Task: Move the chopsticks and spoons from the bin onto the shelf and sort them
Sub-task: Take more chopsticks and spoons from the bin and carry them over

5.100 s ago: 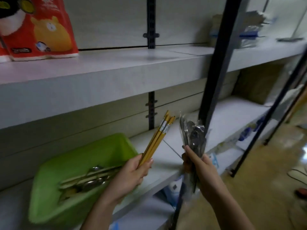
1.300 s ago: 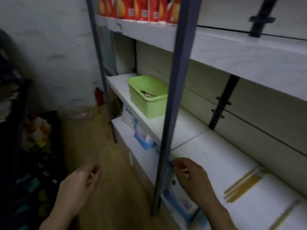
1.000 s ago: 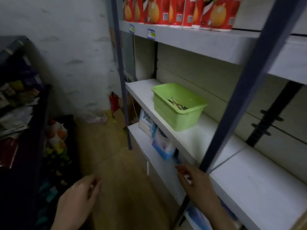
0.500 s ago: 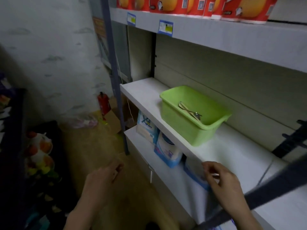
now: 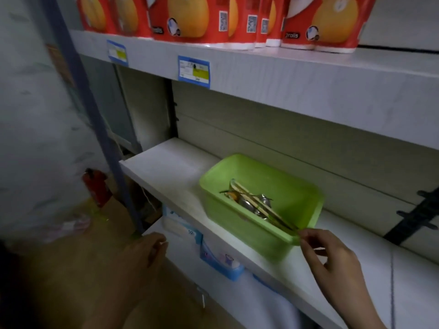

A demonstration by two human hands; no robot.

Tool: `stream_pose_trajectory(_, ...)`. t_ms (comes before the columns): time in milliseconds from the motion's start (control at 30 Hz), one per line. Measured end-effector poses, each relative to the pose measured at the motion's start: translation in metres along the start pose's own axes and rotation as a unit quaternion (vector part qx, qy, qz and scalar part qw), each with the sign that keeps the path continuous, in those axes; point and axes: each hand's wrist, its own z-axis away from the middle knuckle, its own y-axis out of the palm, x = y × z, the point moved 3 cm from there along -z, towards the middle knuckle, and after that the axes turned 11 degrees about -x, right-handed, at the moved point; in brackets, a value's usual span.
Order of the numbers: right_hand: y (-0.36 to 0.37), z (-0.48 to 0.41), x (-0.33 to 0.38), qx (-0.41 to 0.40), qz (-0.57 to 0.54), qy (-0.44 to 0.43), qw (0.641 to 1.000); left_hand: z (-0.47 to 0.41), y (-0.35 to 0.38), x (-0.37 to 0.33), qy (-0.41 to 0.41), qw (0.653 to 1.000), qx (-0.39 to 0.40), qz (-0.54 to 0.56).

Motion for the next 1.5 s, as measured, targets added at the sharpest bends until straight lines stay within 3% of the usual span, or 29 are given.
stream_pose_trajectory(100,-0.001,-0.001,0.005,0.019,0.004,-0.017,1.000,-0.008,0.001,0.008,0.020,1.000,-0.021,0.003)
stream_pose_trajectory(400,0.039,-0.031,0.021,0.004,0.071,-0.002,0.997,-0.104,0.005,-0.028,0.131,0.987,0.034,0.086)
stream_pose_trajectory(700,0.066,-0.089,0.027,0.046,0.152,0.046,0.986,-0.182,0.040,-0.103,0.366,0.917,0.070,0.140)
stream_pose_trajectory(933,0.100,-0.126,-0.004,0.175,0.239,0.080,0.952,-0.208,0.116,-0.159,0.458,0.861,0.212,0.061)
stream_pose_trajectory(1067,0.122,-0.139,-0.028,0.230,0.277,0.113,0.926,-0.218,0.163,-0.170,0.459,0.831,0.308,-0.061)
stream_pose_trajectory(1267,0.143,-0.147,-0.049,0.236,0.267,0.161,0.920,-0.223,0.198,-0.162,0.460,0.768,0.387,-0.220)
stream_pose_trajectory(1500,0.146,-0.143,-0.056,0.241,0.257,0.180,0.918,-0.226,0.208,-0.151,0.430,0.759,0.446,-0.201)
